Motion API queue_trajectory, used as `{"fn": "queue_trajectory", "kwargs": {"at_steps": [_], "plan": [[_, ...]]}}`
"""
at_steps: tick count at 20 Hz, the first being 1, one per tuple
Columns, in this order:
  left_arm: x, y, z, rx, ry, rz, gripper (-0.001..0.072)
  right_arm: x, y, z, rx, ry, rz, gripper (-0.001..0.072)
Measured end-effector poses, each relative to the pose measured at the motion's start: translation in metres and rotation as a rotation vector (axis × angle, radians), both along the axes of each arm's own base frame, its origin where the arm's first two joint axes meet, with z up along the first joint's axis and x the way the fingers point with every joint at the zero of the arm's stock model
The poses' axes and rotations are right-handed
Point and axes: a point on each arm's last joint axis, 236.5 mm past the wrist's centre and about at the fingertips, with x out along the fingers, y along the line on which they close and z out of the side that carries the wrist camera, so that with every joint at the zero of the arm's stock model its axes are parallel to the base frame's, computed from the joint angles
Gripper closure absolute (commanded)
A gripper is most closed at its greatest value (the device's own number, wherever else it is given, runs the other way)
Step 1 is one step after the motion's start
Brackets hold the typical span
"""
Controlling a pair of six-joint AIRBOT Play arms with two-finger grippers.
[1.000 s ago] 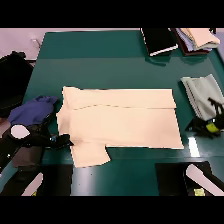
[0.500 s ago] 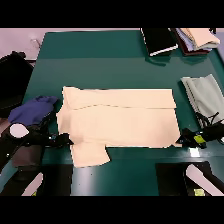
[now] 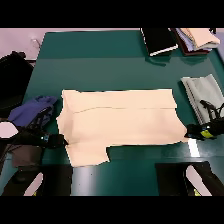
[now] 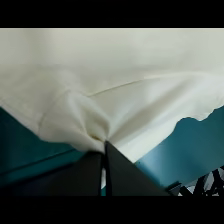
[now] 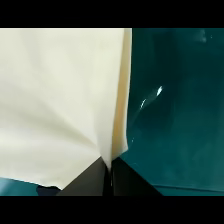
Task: Fold the shirts.
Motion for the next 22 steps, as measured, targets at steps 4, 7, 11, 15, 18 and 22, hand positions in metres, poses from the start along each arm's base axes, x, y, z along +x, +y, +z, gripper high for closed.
{"fn": "queue_trajectory", "kwargs": {"at_steps": [4,7,11,15,18,22], "plan": [[0.035,0.004,0.030,0.016,-0.114,0.020,0.0685,0.025,-0.008,0.023,-0.049,-0.066,0.039,0.0693],[0.081,0.011,0.043,0.051,-0.182,0.024,0.0685,0.061,-0.012,0.029,-0.059,-0.085,0.073,0.0693],[0.162,0.016,0.049,0.087,-0.247,0.011,0.0684,0.124,-0.013,0.031,-0.064,-0.103,0.109,0.0692],[0.238,0.020,0.038,0.114,-0.287,-0.001,0.0663,0.178,-0.009,0.026,-0.066,-0.116,0.142,0.0689],[0.275,0.025,0.028,0.128,-0.308,0.027,0.0119,0.213,-0.007,0.020,-0.054,-0.128,0.147,0.0261],[0.292,0.024,0.024,0.111,-0.305,0.080,0.0377,0.248,-0.001,0.025,0.059,-0.182,0.106,0.0196]]}}
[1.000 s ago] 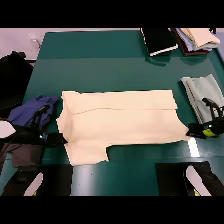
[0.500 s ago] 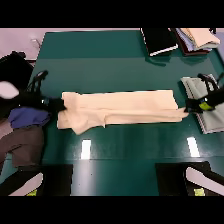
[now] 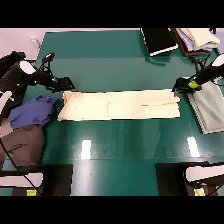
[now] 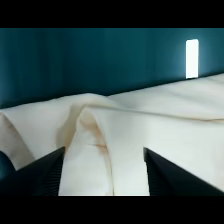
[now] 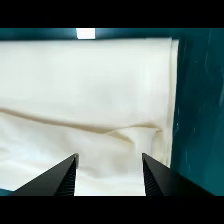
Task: Fold the shirts.
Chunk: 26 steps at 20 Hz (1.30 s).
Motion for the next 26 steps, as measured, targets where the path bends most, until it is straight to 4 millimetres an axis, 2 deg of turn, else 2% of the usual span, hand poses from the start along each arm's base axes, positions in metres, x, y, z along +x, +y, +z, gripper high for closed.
{"fn": "queue_trajectory", "kwargs": {"at_steps": [1,2,4,6,9,12,15,18,19,20,22,23,24,26], "plan": [[0.000,0.000,-0.001,-0.005,0.009,0.004,0.0599,0.003,-0.001,0.002,0.029,-0.005,-0.004,0.0185],[-0.003,-0.003,-0.002,-0.014,0.026,-0.001,0.0683,0.002,-0.004,0.004,0.057,-0.002,-0.008,0.0170],[-0.007,-0.008,-0.003,-0.032,0.051,-0.008,0.0684,-0.004,-0.021,0.001,0.087,0.019,-0.036,0.0126],[-0.012,-0.015,-0.003,-0.052,0.071,-0.019,0.0684,-0.020,-0.035,-0.009,0.130,0.065,-0.073,0.0126],[-0.018,-0.041,-0.001,-0.075,0.077,-0.065,0.0684,-0.046,-0.049,-0.031,0.222,0.122,-0.138,0.0127],[-0.023,-0.079,0.002,-0.092,0.059,-0.114,0.0684,-0.062,-0.043,-0.053,0.331,0.146,-0.183,0.0128],[-0.028,-0.120,0.007,-0.107,0.021,-0.155,0.0685,-0.064,-0.022,-0.068,0.426,0.159,-0.180,0.0146],[-0.032,-0.156,0.011,-0.125,-0.016,-0.181,0.0685,-0.050,-0.003,-0.077,0.454,0.141,-0.165,0.0451],[-0.033,-0.166,0.011,-0.130,-0.027,-0.186,0.0685,-0.044,0.002,-0.080,0.447,0.126,-0.155,0.0593],[-0.034,-0.176,0.009,-0.136,-0.031,-0.190,0.0685,-0.038,0.005,-0.081,0.434,0.113,-0.144,0.0693],[-0.036,-0.193,0.001,-0.144,-0.031,-0.196,0.0685,-0.027,0.013,-0.076,0.418,0.085,-0.109,0.0691],[-0.036,-0.201,-0.005,-0.147,-0.027,-0.198,0.0685,-0.021,0.018,-0.068,0.418,0.064,-0.089,0.0692],[-0.036,-0.208,-0.011,-0.148,-0.019,-0.204,0.0685,-0.017,0.022,-0.055,0.417,0.042,-0.061,0.0692],[-0.034,-0.225,-0.022,-0.152,-0.005,-0.219,0.0685,-0.004,0.034,-0.017,0.414,-0.034,0.001,0.0692]]}}
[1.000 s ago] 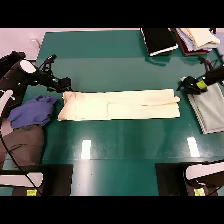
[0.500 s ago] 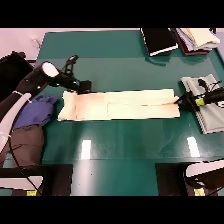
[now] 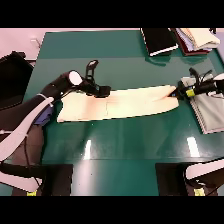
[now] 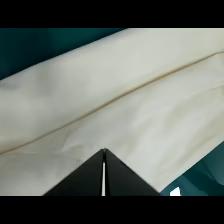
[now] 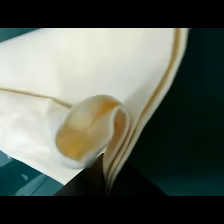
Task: Fold the shirts.
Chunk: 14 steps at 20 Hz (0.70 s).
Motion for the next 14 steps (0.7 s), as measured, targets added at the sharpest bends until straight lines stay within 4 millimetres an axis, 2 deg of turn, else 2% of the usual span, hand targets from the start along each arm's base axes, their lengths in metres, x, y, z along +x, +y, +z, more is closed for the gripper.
{"fn": "queue_trajectory", "kwargs": {"at_steps": [3,7,11,14], "plan": [[0.006,-0.024,-0.014,-0.001,0.010,-0.030,0.0685,0.015,0.026,0.071,-0.012,-0.159,0.058,0.0692],[0.008,-0.046,-0.036,0.010,0.049,-0.073,0.0685,0.017,0.080,0.159,-0.025,-0.348,0.154,0.0692],[0.008,-0.054,-0.049,0.012,0.073,-0.083,0.0685,0.006,0.141,0.217,-0.007,-0.475,0.254,0.0692],[0.010,-0.055,-0.050,0.011,0.075,-0.085,0.0685,-0.004,0.183,0.248,0.021,-0.553,0.313,0.0692]]}}
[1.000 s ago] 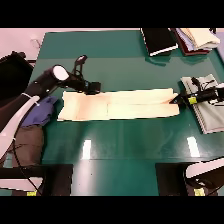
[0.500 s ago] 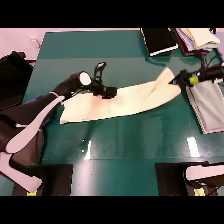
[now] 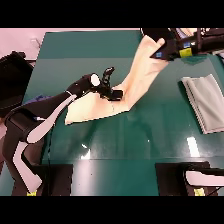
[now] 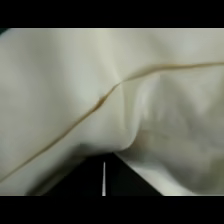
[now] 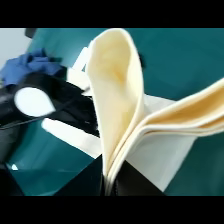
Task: Fold the shirts.
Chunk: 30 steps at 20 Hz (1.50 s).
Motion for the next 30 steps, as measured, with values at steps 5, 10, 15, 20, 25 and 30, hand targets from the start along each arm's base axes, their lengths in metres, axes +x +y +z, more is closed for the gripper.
{"fn": "queue_trajectory", "kwargs": {"at_steps": [5,10,15,20,25,30], "plan": [[0.032,0.034,0.053,-0.015,-0.066,0.035,0.0685,-0.018,0.060,0.024,0.044,-0.065,0.082,0.0691],[0.079,0.158,0.177,0.027,-0.298,0.202,0.0684,-0.040,0.157,0.018,0.147,-0.055,0.207,0.0674],[0.070,0.284,0.297,0.113,-0.546,0.406,0.0685,-0.075,0.286,-0.013,0.262,-0.074,0.356,0.0357],[0.048,0.323,0.329,0.161,-0.598,0.465,0.0685,-0.062,0.284,-0.055,0.121,-0.101,0.374,0.0396],[0.042,0.307,0.330,0.167,-0.603,0.415,0.0685,-0.007,0.158,-0.136,-0.090,0.075,0.155,0.0143],[0.036,0.272,0.332,0.150,-0.626,0.333,0.0684,-0.006,0.048,-0.233,-0.170,0.373,-0.054,0.0115]]}}
